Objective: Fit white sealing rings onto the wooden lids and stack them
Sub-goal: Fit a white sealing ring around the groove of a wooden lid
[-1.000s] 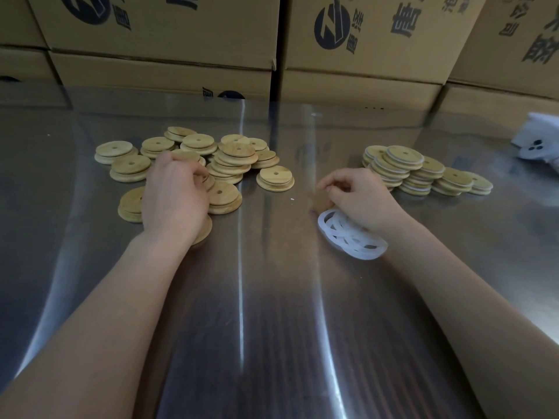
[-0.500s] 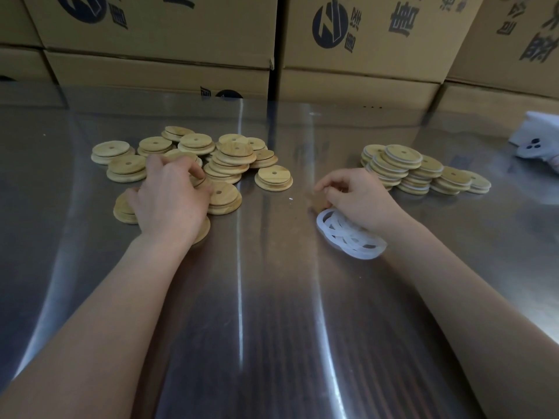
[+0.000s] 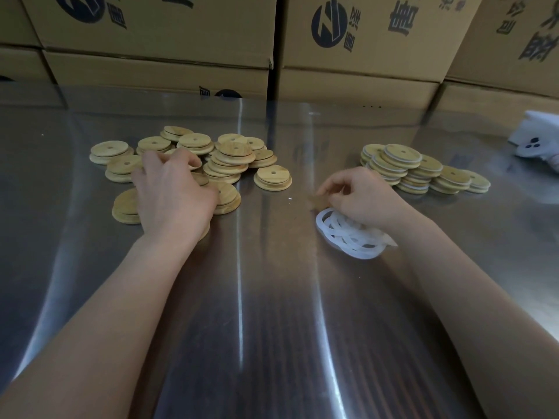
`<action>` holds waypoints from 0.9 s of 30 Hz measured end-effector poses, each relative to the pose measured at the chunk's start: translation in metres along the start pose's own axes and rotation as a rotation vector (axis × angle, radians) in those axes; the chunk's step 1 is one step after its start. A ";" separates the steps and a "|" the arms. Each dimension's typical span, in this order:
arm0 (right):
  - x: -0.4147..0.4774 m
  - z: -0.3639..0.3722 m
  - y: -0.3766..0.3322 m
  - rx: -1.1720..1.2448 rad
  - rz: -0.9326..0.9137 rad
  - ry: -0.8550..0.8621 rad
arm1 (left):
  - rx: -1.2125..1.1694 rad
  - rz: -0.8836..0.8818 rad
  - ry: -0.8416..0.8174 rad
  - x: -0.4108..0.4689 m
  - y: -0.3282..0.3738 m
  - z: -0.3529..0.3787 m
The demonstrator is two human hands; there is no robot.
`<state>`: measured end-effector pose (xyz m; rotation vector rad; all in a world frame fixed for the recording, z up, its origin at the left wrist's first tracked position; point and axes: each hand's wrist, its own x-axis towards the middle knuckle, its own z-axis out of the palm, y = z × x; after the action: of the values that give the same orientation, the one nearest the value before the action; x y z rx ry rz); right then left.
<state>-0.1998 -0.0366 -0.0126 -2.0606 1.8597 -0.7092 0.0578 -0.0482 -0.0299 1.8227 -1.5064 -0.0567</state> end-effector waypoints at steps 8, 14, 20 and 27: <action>0.000 -0.003 0.000 -0.075 0.013 -0.107 | -0.002 0.026 -0.008 -0.004 0.005 -0.001; -0.001 -0.003 -0.002 -0.065 0.007 -0.120 | -0.067 0.062 -0.003 -0.004 0.009 -0.004; -0.001 -0.003 -0.004 -0.037 -0.007 -0.118 | -0.134 0.175 -0.019 -0.006 0.013 -0.004; -0.002 -0.002 -0.006 -0.036 -0.038 -0.062 | -0.057 0.217 -0.175 -0.011 0.018 0.003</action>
<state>-0.1957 -0.0336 -0.0080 -2.1204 1.8171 -0.6185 0.0385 -0.0404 -0.0268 1.6340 -1.7988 -0.1562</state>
